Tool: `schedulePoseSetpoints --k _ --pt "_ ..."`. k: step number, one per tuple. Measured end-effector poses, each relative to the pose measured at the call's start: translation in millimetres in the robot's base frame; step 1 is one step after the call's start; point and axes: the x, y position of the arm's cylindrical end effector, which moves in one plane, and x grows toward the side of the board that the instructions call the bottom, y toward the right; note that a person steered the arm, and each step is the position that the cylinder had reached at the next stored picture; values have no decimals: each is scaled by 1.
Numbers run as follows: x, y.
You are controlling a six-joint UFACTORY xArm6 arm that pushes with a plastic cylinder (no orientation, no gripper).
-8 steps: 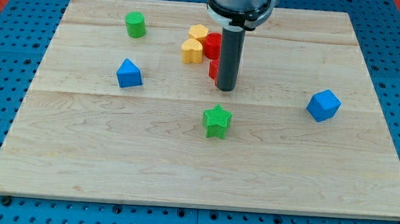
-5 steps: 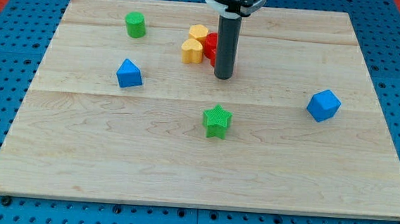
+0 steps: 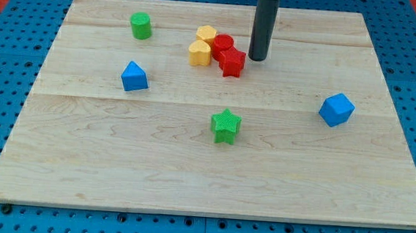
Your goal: Push red star slightly left
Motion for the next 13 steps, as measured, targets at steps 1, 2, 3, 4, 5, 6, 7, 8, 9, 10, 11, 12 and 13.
schedulePoseSetpoints --k 1,2,3,4,5,6,7,8,9,10,11,12,13 --pt "31 17" --pt "42 13" --pt "42 10" --pt "42 2" --pt "35 -3" --pt "29 -19" --pt "38 -23" --pt "47 -26" --pt "33 -37" --pt "20 -38" --pt "19 -38" --pt "19 -38" --pt "42 -18"
